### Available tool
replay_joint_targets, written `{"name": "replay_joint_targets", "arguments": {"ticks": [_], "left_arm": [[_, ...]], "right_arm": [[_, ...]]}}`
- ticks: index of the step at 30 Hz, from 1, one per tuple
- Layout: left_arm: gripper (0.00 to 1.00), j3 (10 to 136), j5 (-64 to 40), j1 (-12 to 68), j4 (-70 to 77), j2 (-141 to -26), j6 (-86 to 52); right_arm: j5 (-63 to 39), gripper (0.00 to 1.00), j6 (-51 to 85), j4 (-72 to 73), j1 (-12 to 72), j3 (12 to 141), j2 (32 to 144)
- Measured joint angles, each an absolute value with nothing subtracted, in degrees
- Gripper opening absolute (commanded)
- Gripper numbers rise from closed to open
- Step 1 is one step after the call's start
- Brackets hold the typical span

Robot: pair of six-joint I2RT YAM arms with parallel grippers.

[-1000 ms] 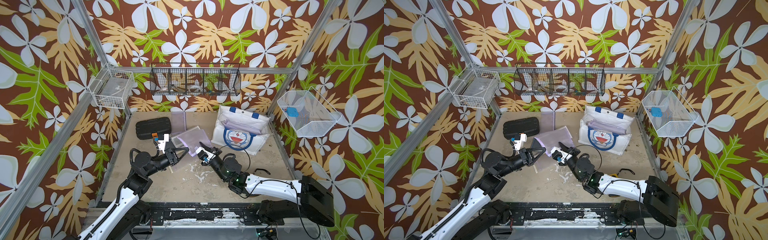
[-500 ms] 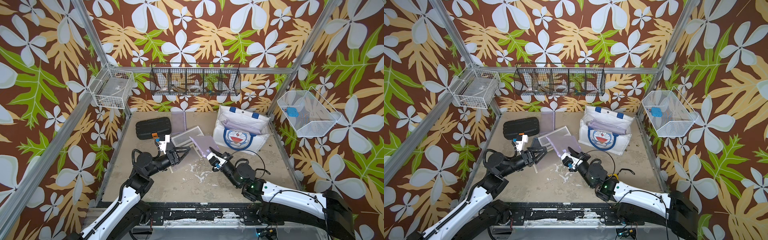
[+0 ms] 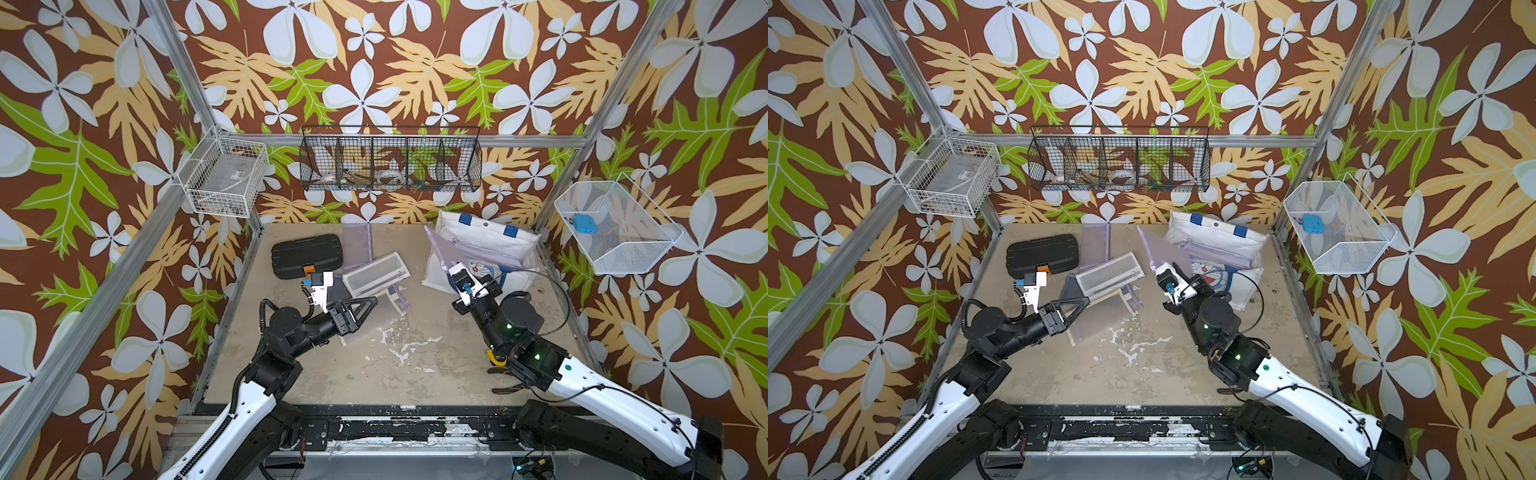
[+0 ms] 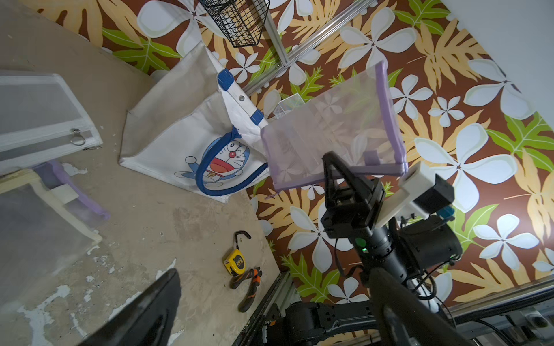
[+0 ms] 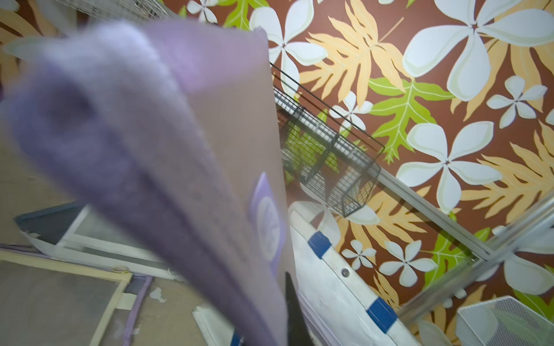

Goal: Put the pencil pouch into the canvas bag
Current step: Pick up the pencil case from the pencil case, then place the pencil case in the canvas bag.

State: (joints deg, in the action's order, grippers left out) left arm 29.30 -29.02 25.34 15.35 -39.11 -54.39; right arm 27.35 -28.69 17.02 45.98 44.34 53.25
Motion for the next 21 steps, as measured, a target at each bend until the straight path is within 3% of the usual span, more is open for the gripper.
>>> {"name": "replay_joint_targets", "arguments": {"ticks": [13,21], "left_arm": [[1.00,29.93,-27.18,25.17,9.72,-38.92,-47.31],[1.00,29.89,-26.39,24.43,7.57,-38.24,-45.17]], "right_arm": [[23.40,0.00,-34.09,-1.61,28.77,72.97,72.58],[22.68,0.00,-40.01,-14.52,23.97,78.24,83.48]]}}
